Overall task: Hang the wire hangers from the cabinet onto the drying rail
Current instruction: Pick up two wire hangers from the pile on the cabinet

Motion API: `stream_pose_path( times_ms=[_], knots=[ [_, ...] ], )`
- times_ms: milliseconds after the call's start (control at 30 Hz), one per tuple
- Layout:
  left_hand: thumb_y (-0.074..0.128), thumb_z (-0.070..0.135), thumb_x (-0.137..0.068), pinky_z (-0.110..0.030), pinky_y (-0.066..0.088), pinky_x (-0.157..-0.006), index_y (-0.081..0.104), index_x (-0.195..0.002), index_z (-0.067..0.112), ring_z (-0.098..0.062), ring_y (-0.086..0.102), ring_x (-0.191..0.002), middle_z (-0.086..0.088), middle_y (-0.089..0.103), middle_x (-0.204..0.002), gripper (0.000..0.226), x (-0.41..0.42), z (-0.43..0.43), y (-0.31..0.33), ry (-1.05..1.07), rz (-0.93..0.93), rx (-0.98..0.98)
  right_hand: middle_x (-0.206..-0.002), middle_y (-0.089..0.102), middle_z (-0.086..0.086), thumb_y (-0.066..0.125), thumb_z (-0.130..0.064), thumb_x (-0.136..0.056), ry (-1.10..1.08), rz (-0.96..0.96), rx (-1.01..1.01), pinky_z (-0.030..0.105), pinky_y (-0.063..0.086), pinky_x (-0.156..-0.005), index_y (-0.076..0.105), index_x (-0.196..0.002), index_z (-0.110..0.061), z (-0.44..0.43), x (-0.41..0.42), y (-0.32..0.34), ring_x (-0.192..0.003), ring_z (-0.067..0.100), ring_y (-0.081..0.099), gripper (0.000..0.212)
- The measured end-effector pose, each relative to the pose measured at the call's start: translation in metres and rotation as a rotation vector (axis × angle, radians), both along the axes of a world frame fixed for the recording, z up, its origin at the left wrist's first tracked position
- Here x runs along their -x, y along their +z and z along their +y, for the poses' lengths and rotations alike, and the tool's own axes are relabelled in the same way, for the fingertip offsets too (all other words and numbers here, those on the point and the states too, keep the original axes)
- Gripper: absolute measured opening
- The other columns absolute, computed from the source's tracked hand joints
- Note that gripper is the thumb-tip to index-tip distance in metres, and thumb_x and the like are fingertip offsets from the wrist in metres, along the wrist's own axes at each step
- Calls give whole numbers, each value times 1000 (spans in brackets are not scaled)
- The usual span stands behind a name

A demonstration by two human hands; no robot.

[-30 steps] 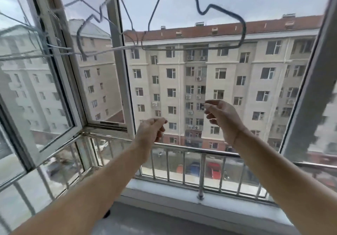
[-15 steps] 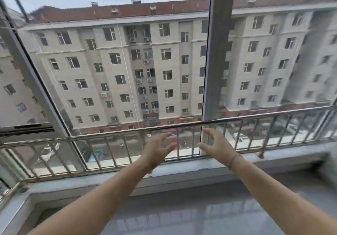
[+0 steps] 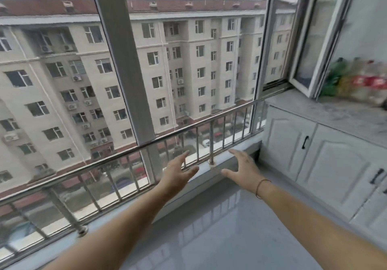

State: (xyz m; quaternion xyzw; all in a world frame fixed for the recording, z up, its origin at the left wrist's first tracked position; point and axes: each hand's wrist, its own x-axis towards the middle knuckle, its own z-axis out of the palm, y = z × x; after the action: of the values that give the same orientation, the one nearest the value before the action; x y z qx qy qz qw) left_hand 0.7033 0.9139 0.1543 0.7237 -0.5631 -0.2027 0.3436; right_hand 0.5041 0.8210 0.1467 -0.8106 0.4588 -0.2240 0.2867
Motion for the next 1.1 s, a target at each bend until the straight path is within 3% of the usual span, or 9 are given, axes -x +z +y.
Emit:
stream_pose_path(
  times_ms=[133,267,533,733,933,1100],
  knots=[
    [59,47,-86,-36,24,-115,26,-148,23,-18,28,-140,-2,32,-153,75,42,-62,-10,-107,-104,-9,-155,15,1,61,-45,-81,-152,89,4,42,22,-114,18,-147,-28,-38,53,-7,-141,24,17,80],
    [49,56,-88,-40,9,-118,14,-150,29,-15,8,-146,5,15,-158,76,76,-124,-17,-248,-293,-41,-158,1,-1,56,-54,-81,-299,261,51,42,9,-114,8,-148,-34,-73,94,-12,-145,23,3,85],
    [43,60,-88,-35,-8,-115,3,-150,34,-12,-11,-146,9,-3,-159,79,127,-258,-24,-459,-438,-14,-157,-14,1,54,-56,-81,-512,400,92,49,-7,-115,2,-147,-38,-155,151,-16,-144,22,-15,86],
    [30,70,-73,-37,-6,-116,5,-150,35,-14,-7,-147,7,1,-160,88,170,-354,-16,-584,-460,31,-157,-15,0,54,-58,-79,-680,393,68,49,-9,-115,1,-147,-36,-208,197,-14,-144,21,-16,89],
    [44,61,-87,-40,-1,-118,5,-150,33,-16,-5,-147,5,1,-160,79,237,-428,-22,-679,-481,15,-157,-12,0,51,-64,-78,-832,384,12,47,-8,-115,2,-148,-34,-243,258,-24,-145,20,-12,90],
    [40,66,-84,-39,0,-117,6,-150,32,-17,-4,-147,5,2,-160,82,312,-482,-34,-770,-449,28,-157,-9,0,50,-63,-80,-910,372,-2,46,-7,-114,3,-148,-33,-284,330,-34,-145,20,-12,88]
  ],
)
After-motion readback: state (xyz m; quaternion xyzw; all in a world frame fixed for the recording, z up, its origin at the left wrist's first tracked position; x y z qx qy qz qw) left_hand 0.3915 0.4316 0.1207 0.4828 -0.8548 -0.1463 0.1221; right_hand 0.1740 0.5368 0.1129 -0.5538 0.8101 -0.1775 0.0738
